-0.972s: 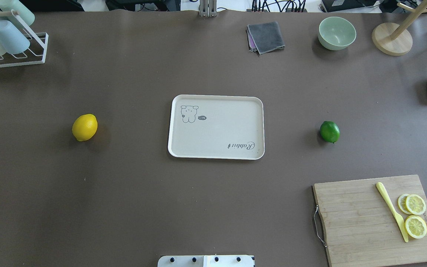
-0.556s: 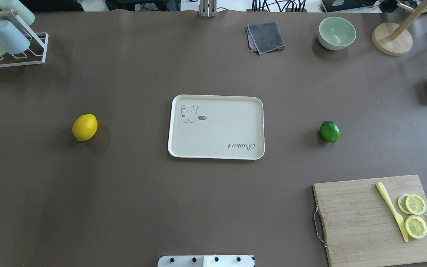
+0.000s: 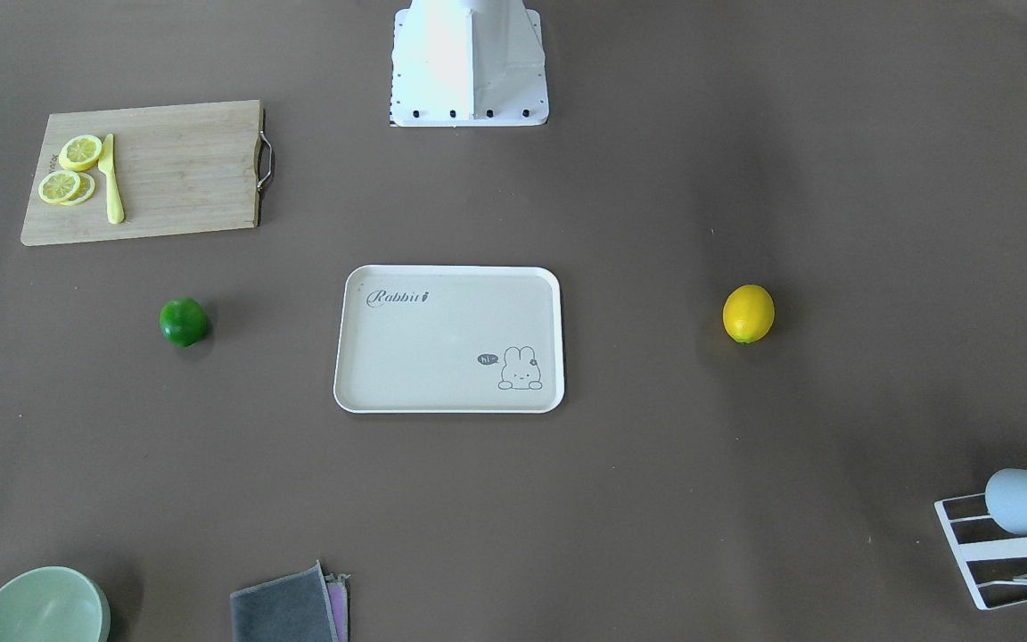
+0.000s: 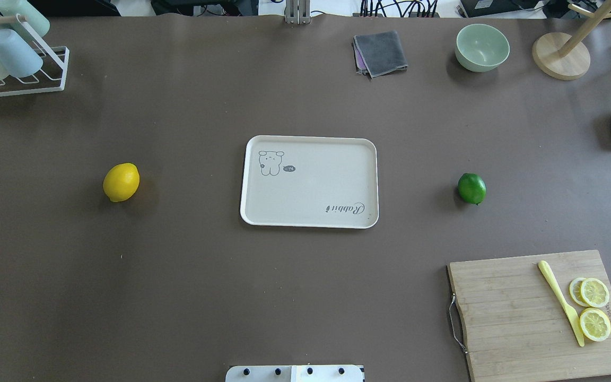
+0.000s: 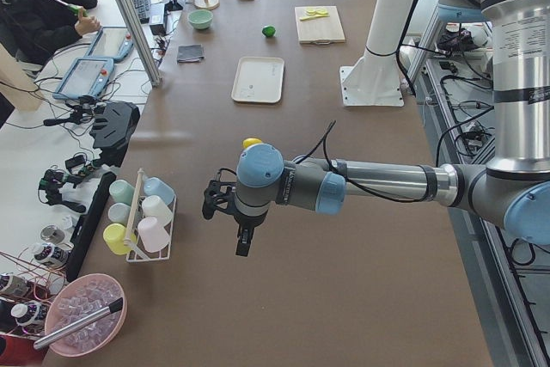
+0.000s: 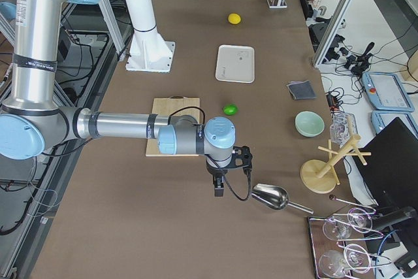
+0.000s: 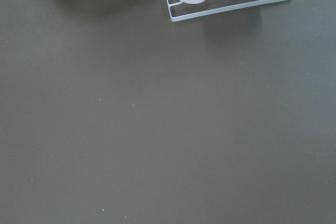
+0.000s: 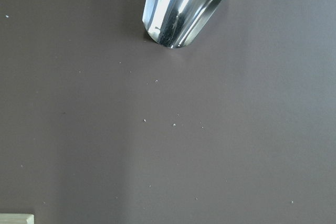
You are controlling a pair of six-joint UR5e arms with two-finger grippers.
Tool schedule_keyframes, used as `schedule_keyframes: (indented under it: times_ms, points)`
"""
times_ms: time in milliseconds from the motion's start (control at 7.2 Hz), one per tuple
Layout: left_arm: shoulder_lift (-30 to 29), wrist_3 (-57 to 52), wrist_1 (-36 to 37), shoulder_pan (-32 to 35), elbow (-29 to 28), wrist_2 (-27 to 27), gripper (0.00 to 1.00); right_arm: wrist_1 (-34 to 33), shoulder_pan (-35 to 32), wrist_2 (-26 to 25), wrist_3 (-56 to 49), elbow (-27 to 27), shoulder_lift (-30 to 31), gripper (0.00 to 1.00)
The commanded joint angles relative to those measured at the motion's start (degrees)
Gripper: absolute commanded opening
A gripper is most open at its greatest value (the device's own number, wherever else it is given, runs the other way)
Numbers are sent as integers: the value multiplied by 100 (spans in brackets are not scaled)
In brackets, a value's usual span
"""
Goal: Place all lemons on tray
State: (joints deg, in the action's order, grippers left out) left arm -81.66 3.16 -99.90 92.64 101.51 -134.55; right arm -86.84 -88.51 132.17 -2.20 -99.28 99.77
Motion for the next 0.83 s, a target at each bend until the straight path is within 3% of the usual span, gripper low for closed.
schedule_keyframes:
  times_ms: [0, 694]
  points:
    - [-60, 9, 6, -9, 9, -10, 98, 9, 0, 10, 0, 14, 7, 100]
    - [-332, 44, -256, -53, 220, -150, 98, 27, 96, 54, 8, -65, -300, 100]
